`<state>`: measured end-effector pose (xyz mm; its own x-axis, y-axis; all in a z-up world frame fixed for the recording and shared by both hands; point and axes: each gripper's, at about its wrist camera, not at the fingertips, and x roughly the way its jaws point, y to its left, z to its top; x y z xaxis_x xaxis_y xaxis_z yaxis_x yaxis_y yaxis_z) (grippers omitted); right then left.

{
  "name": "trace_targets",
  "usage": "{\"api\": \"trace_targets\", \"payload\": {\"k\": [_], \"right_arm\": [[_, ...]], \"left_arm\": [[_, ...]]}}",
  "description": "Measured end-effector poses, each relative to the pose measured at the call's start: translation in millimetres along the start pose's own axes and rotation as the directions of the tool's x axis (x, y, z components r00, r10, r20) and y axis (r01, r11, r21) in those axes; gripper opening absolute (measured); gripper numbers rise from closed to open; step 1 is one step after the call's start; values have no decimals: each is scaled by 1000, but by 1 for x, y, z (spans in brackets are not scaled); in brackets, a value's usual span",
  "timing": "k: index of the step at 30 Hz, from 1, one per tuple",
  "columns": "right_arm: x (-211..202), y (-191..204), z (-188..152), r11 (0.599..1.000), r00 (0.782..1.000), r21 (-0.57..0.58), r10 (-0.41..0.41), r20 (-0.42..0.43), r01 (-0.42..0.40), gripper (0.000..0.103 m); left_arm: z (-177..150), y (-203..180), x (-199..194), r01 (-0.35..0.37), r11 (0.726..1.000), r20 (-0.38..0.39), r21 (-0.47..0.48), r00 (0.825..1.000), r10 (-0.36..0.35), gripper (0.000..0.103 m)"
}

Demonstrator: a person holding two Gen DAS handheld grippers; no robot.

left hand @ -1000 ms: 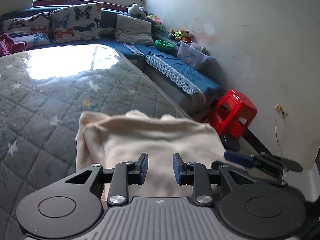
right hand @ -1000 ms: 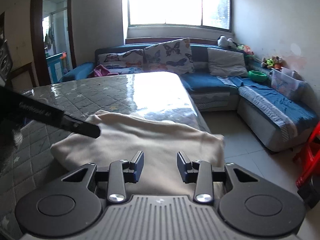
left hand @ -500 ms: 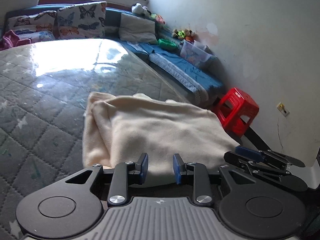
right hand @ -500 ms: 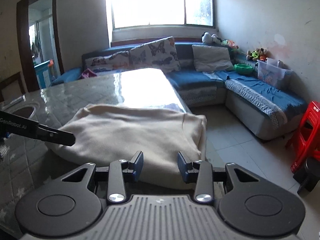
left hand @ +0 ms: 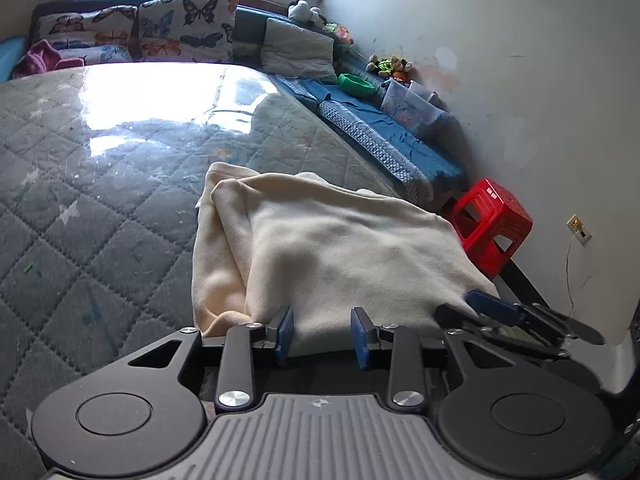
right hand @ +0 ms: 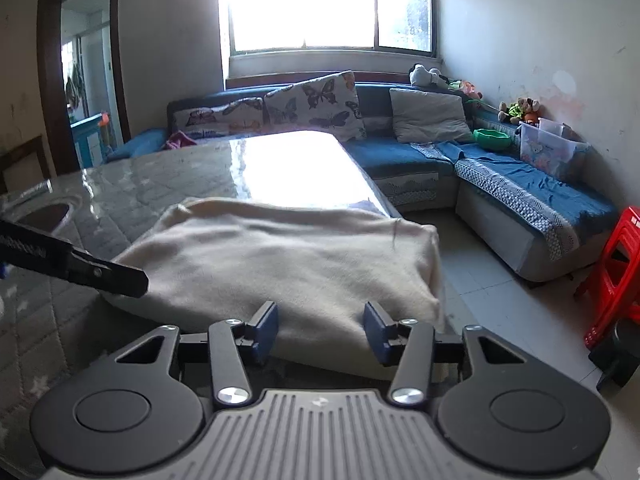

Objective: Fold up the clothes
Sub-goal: 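Open both grippers and pull them back from the sweatshirt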

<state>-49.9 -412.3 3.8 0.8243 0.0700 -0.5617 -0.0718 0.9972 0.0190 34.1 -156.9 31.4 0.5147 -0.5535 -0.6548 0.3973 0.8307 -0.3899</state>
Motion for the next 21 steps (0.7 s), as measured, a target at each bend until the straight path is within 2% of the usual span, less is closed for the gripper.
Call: {"api": "trace_targets", "payload": {"k": [2, 7, 8, 9, 12, 13, 21], "right_arm": [[-1, 4, 0, 1000, 1000, -9, -8, 7, 8, 58], [-11, 8, 3, 1000, 999, -1, -22, 30, 22, 68], [-12, 9, 3, 1000, 999, 2, -27, 34, 27, 80], [-14, 9, 2, 999, 999, 3, -32, 37, 32, 85], [-22, 12, 1, 999, 998, 11, -37, 52, 36, 86], [-23, 13, 1, 999, 998, 12, -39, 54, 38, 86], [-39, 28, -5, 997, 994, 8, -73, 76, 73, 101]], "left_arm": [[0, -3, -4, 7, 1000, 8, 9, 1000, -7, 48], [-2, -4, -14, 1, 1000, 31, 18, 1000, -2, 55], [-3, -4, -16, -1, 1000, 36, 17, 999, 1, 57], [-3, -2, -18, -3, 1000, 40, 13, 999, 3, 57], [-7, 2, -24, -8, 1000, 48, 3, 999, 7, 62], [-8, 3, -26, -13, 1000, 51, 1, 999, 13, 67], [-21, 12, -44, -32, 999, 76, -12, 997, 33, 77]]}}
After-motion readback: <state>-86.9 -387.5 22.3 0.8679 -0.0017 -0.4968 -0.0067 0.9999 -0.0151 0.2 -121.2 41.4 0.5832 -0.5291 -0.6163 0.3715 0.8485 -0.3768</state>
